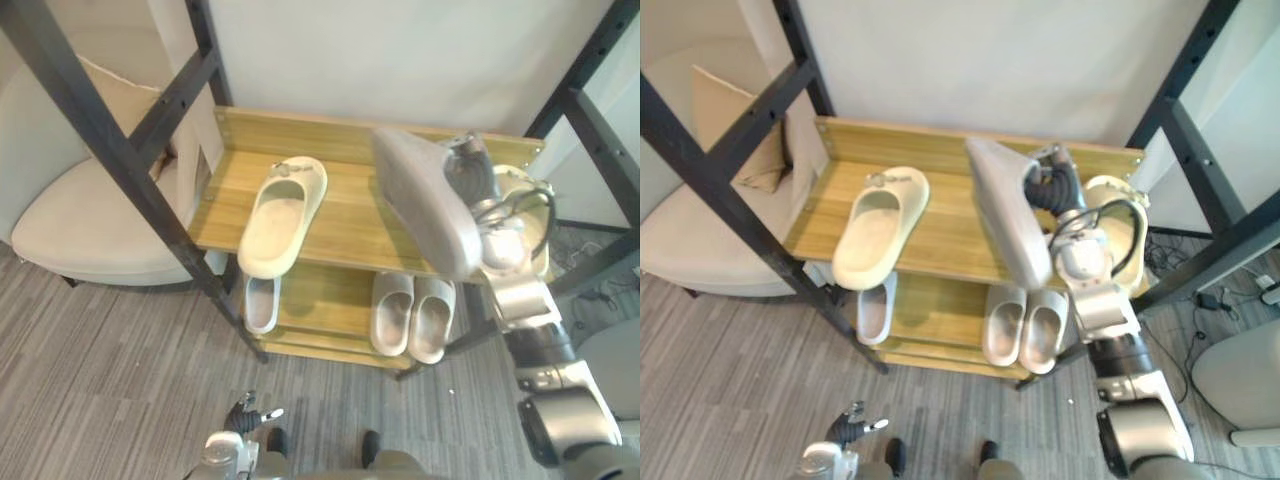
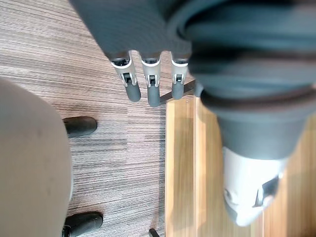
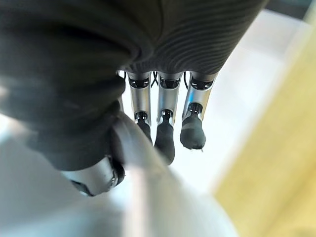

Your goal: Organize the slippers on the shoe rack

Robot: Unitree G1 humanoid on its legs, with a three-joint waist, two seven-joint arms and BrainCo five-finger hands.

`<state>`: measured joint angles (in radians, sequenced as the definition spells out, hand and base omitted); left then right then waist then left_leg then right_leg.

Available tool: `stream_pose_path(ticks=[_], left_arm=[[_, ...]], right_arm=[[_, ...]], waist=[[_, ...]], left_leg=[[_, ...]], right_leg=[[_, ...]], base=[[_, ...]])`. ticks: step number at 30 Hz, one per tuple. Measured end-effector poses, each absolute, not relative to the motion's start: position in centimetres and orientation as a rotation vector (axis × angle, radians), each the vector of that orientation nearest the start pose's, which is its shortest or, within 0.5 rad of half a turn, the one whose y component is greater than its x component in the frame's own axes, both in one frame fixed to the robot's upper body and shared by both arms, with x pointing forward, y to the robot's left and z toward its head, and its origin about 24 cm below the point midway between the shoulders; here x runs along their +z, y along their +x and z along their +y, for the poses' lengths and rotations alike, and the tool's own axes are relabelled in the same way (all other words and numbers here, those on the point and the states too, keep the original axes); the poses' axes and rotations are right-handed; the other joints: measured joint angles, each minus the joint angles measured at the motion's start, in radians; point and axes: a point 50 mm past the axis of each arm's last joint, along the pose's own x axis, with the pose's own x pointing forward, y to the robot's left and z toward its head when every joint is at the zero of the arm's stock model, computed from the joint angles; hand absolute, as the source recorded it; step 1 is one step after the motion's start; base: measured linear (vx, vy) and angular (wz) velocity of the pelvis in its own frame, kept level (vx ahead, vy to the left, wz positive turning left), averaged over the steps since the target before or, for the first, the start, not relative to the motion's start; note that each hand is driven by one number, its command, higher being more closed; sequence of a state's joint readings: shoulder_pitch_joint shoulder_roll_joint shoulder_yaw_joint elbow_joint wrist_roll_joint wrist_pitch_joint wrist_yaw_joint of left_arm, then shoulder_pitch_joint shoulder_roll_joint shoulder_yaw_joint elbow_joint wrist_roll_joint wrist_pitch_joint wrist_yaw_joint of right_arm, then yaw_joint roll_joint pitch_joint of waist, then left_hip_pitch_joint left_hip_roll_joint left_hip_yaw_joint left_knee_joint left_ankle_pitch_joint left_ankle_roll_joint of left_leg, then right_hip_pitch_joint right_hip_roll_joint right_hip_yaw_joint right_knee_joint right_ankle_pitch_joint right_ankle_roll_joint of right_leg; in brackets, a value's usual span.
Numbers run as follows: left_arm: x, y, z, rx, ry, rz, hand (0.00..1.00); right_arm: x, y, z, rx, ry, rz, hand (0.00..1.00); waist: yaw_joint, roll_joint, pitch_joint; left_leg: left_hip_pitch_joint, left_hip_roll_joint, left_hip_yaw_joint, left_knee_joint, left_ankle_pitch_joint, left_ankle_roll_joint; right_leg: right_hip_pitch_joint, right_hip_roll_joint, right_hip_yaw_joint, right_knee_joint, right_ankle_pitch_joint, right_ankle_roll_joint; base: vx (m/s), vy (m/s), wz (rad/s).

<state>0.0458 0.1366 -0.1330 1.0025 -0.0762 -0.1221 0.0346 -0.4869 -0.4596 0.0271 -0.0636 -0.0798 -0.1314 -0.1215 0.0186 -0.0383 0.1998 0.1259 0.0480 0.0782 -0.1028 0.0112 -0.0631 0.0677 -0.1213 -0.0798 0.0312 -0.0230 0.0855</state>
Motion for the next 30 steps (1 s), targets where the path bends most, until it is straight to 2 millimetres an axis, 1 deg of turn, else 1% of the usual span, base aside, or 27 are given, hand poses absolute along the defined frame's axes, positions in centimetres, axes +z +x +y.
stream_pose_path(ticks=[2,3,4,10,12,15,18,21,23,25,27,28,29,30], left_arm=[[-14.8,12.7,18.6,0.021,0.132,0.932,0.00],[-14.8,12.6,18.7,0.022,0.135,0.933,0.00],[-14.8,12.6,18.7,0.025,0.135,0.934,0.00],[-15.0,12.0,18.7,0.017,0.147,0.948,0.00],[-15.1,11.8,18.7,0.018,0.146,0.952,0.00],[-15.2,11.6,18.7,0.018,0.145,0.961,0.00],[-15.2,11.5,18.7,0.016,0.144,0.965,0.00],[-15.4,11.1,18.5,-0.003,0.135,0.977,0.00],[-15.4,11.1,18.3,-0.021,0.144,0.978,0.00],[-15.4,11.0,18.2,-0.029,0.148,0.978,0.00],[-15.4,11.0,18.0,-0.043,0.155,0.979,0.00],[-15.4,11.1,18.1,-0.047,0.159,0.977,0.00],[-15.3,11.3,18.1,-0.053,0.166,0.971,0.00],[-15.2,11.8,18.0,-0.063,0.174,0.957,0.00]], right_arm=[[22.7,29.3,-17.9,-0.040,-0.457,-0.787,1.00],[22.9,28.4,-17.7,-0.038,-0.443,-0.824,1.00],[22.8,28.1,-17.7,-0.033,-0.441,-0.834,1.00],[20.8,25.3,-17.9,-0.025,-0.374,-0.825,1.00],[20.1,24.5,-17.8,0.004,-0.338,-0.809,1.00],[18.4,23.2,-17.9,0.048,-0.315,-0.748,1.00],[16.0,22.3,-17.7,0.106,-0.275,-0.635,1.00],[13.2,21.1,-16.5,0.198,-0.231,-0.510,1.00],[11.8,20.4,-15.9,0.247,-0.213,-0.447,1.00],[10.9,19.8,-15.4,0.284,-0.194,-0.402,1.00],[10.1,19.3,-14.8,0.311,-0.154,-0.366,1.00],[9.9,19.3,-14.6,0.318,-0.148,-0.356,1.00],[9.5,19.3,-14.5,0.325,-0.144,-0.342,1.00],[9.0,19.6,-14.4,0.339,-0.147,-0.319,1.00]], waist=[[-0.010,0.000,-0.001],[-0.013,0.001,-0.002],[-0.013,0.001,-0.003],[-0.018,0.002,-0.042],[-0.019,0.002,-0.051],[-0.021,0.002,-0.063],[-0.027,0.002,-0.064],[-0.036,0.011,-0.076],[-0.037,0.016,-0.079],[-0.037,0.020,-0.081],[-0.038,0.024,-0.087],[-0.039,0.025,-0.086],[-0.039,0.021,-0.082],[-0.039,0.021,-0.062]], left_leg=[[0.001,0.002,0.000,0.000,0.000,0.000],[0.002,0.005,0.003,0.000,0.001,-0.001],[0.002,0.005,0.003,0.000,0.001,-0.002],[0.007,0.007,0.009,0.000,0.002,-0.003],[0.014,0.007,0.013,0.000,0.002,-0.003],[0.018,0.007,0.015,0.000,0.002,-0.002],[0.033,0.007,0.017,0.000,0.002,-0.003],[0.037,0.003,0.022,0.000,0.000,-0.005],[0.034,0.001,0.022,0.000,-0.005,-0.010],[0.028,0.001,0.023,0.000,-0.009,-0.007],[0.009,0.004,0.025,0.009,-0.010,-0.007],[-0.008,0.002,0.026,0.031,-0.016,-0.012],[-0.035,0.001,0.026,0.082,-0.035,-0.006],[-0.098,0.002,0.022,0.220,-0.093,-0.005]], right_leg=[[0.000,0.001,0.001,0.000,0.000,0.000],[0.000,0.002,0.002,0.000,0.000,0.000],[0.000,0.002,0.003,0.000,0.000,0.001],[0.002,0.004,0.009,0.000,-0.001,0.001],[0.006,0.003,0.012,0.000,-0.001,0.001],[0.009,0.003,0.014,0.000,-0.001,0.002],[0.019,0.003,0.016,0.000,-0.003,0.003],[0.020,0.002,0.023,0.000,-0.006,0.007],[0.018,0.001,0.023,0.000,-0.009,0.011],[0.010,0.001,0.023,0.002,-0.016,0.019],[-0.033,-0.003,0.031,0.047,-0.036,0.017],[-0.051,-0.006,0.034,0.079,-0.042,0.010],[-0.070,-0.011,0.034,0.112,-0.053,0.008],[-0.093,-0.016,0.035,0.179,-0.076,0.003]], base=[[-0.03,-0.012,-0.01],[-0.04,-0.020,-0.03],[-0.04,-0.020,-0.04],[-0.01,-0.001,-0.01],[-0.02,-0.001,-0.06],[-0.02,-0.002,-0.02],[-0.04,-0.003,-0.01],[-0.04,0.002,-0.05],[-0.02,0.006,-0.01],[-0.02,0.002,0.01],[-0.01,-0.007,-0.03],[0.00,0.000,0.00],[0.00,0.000,0.00],[0.00,0.000,0.00]])
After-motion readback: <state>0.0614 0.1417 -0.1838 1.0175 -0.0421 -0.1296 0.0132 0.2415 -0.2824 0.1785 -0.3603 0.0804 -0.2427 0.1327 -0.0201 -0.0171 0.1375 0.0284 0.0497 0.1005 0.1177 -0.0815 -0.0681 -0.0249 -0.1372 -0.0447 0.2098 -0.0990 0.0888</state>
